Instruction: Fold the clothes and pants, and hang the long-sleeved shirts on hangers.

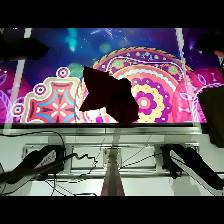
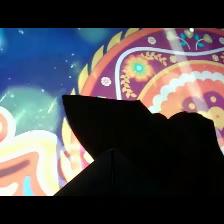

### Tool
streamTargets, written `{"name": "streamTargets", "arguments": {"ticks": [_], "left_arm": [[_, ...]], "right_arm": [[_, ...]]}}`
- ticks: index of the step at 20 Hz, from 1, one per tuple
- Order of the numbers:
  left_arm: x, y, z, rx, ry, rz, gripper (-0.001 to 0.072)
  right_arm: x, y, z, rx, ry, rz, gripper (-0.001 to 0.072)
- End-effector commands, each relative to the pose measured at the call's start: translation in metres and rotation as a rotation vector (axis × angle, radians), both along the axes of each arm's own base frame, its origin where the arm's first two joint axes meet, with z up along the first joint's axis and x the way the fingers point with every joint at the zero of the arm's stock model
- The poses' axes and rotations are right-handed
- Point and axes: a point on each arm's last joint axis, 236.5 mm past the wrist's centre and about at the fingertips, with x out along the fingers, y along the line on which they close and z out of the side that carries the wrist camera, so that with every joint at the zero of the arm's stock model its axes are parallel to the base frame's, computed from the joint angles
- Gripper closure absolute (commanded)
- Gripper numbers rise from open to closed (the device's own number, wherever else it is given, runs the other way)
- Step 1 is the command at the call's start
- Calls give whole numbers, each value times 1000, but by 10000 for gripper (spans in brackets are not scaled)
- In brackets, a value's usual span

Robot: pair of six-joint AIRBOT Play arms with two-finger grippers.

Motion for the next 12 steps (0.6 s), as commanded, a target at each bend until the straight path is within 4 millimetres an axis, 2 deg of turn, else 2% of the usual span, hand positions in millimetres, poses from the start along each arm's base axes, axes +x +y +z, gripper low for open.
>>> {"name": "streamTargets", "arguments": {"ticks": [1, 2, 3, 5, 6, 7, 8, 12], "left_arm": [[-2, 35, -61, 201, 148, -13, 692], [-11, 43, -92, 239, 247, -22, 692], [-22, 42, -124, 245, 338, -68, 692], [-41, 25, -173, 191, 442, -148, 681], [-48, 14, -191, 145, 470, -175, 551], [-53, 4, -207, 91, 492, -181, 330], [-56, -4, -223, 38, 518, -167, 201], [-79, -19, -268, -31, 646, -208, 205]], "right_arm": [[4, -1, 6, -5, -30, -3, 698], [2, -2, 2, -11, -11, -4, 698], [-4, -3, -6, -22, 29, -3, 698], [-14, -10, -21, -58, 104, -9, 698], [-18, -12, -26, -89, 131, 2, 698], [-23, -13, -31, -117, 158, 22, 698], [-26, -13, -34, -132, 175, 35, 698], [-27, -13, -36, -139, 184, 41, 698]]}}
